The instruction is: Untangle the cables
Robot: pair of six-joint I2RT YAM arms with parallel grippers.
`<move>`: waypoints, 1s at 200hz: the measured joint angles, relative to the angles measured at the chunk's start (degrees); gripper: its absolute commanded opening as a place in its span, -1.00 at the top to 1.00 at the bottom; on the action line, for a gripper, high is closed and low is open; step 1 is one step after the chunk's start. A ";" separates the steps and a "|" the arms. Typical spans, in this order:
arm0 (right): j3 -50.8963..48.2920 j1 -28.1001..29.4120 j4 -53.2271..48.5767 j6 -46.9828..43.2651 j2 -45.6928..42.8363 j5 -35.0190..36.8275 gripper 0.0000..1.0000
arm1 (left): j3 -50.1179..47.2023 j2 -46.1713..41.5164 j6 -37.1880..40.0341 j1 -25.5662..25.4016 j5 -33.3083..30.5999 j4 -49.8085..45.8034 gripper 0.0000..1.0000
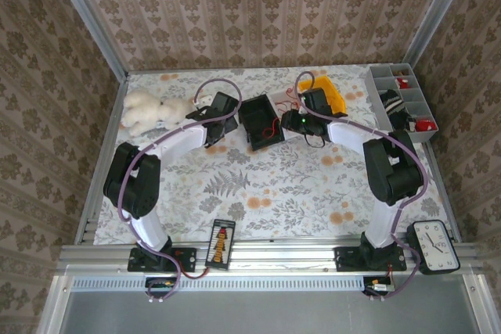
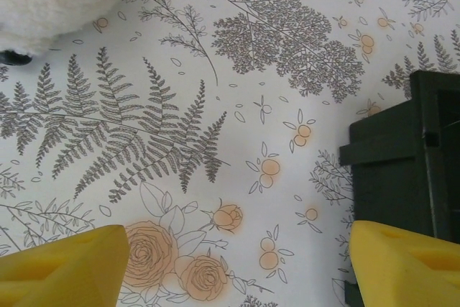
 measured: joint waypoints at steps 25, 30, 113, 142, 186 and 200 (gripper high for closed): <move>0.22 0.00 2.25 0.57 0.70 -0.61 0.71 | 0.00 0.00 -0.24 0.00 -0.20 -0.79 -0.61; 0.24 0.00 2.58 0.68 0.81 -0.85 0.75 | 0.00 0.00 -0.28 0.00 -0.22 -0.87 -0.61; -0.63 -1.51 5.60 1.92 2.23 -3.26 0.98 | 0.00 0.00 -0.33 0.00 -0.39 -1.55 -0.60; -1.40 -1.62 6.19 1.92 2.16 -4.44 0.95 | 0.00 0.00 -0.31 0.00 -0.11 -1.46 -0.60; -2.84 -1.88 6.12 1.66 0.33 -4.09 0.71 | 0.00 0.04 1.99 -0.17 2.75 2.14 -0.63; -5.73 -2.34 6.03 1.38 -3.06 -1.55 0.49 | -0.57 -0.15 2.82 -0.44 2.51 4.57 -0.69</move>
